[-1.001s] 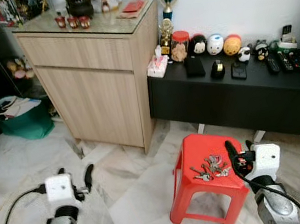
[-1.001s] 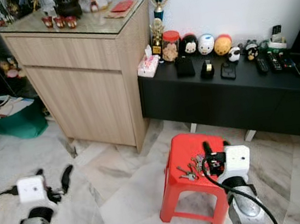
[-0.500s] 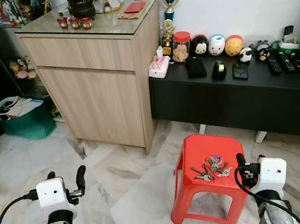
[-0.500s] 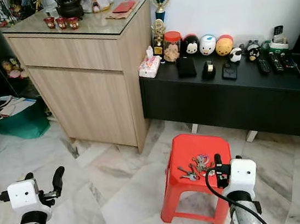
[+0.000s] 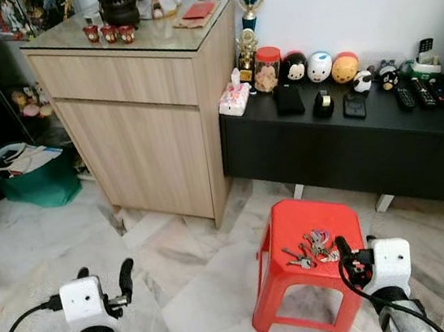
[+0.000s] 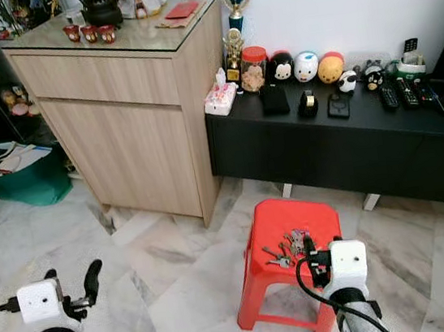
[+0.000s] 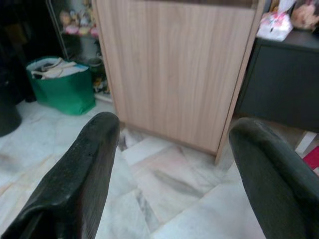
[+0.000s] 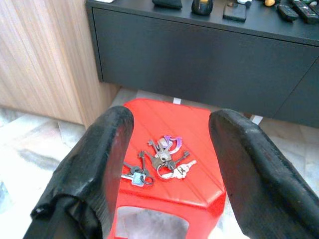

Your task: Hang keys on a hook

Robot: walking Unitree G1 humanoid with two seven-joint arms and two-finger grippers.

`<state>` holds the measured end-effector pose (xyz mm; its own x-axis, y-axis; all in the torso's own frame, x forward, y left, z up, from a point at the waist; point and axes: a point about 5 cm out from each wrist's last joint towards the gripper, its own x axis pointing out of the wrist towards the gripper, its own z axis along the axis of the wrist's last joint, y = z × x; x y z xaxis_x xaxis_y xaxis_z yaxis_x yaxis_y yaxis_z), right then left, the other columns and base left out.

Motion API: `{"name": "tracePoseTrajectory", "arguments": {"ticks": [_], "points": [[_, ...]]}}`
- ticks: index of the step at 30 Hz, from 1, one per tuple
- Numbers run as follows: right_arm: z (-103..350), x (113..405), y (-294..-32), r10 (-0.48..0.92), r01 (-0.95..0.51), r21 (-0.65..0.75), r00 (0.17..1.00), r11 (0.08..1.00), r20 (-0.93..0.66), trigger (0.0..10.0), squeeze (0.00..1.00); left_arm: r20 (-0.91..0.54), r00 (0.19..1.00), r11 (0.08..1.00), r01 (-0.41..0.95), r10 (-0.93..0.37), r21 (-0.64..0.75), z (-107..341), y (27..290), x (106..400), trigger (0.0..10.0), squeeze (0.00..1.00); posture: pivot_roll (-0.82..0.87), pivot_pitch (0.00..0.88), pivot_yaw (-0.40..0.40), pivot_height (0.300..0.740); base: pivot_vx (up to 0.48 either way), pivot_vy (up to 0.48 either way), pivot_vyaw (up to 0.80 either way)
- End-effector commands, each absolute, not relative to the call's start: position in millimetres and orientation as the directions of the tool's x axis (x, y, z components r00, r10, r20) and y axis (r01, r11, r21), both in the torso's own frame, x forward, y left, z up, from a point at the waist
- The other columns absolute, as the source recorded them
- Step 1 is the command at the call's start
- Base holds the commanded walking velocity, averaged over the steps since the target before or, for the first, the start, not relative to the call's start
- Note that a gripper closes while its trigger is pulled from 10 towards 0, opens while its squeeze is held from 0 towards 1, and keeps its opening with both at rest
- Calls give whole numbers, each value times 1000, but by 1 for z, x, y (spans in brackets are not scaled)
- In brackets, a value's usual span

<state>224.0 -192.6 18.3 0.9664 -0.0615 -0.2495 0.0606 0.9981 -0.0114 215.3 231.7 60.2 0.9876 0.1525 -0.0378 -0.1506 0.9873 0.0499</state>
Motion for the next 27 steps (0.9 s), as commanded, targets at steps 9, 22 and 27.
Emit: {"name": "tracePoseTrajectory", "arguments": {"ticks": [9, 22, 27], "points": [[26, 229, -191, -69, 70, -1, 973, 998, -219, 10000, 0, -46, 993, 993, -110, 112, 31, 61, 226, 217, 10000, 0, 4, 0, -60, 740, 336, 0, 0], [29, 233, -188, -76, 83, 20, 974, 996, -212, 10000, 0, -49, 993, 994, -104, 106, 34, 62, 223, 220, 10000, 0, 8, 0, -73, 740, 325, 0, 0], [30, 234, -187, -77, 84, 25, 975, 996, -209, 10000, 0, -54, 993, 994, -107, 108, 24, 61, 223, 220, 10000, 0, 11, 0, -79, 740, 0, 0, 0]]}}
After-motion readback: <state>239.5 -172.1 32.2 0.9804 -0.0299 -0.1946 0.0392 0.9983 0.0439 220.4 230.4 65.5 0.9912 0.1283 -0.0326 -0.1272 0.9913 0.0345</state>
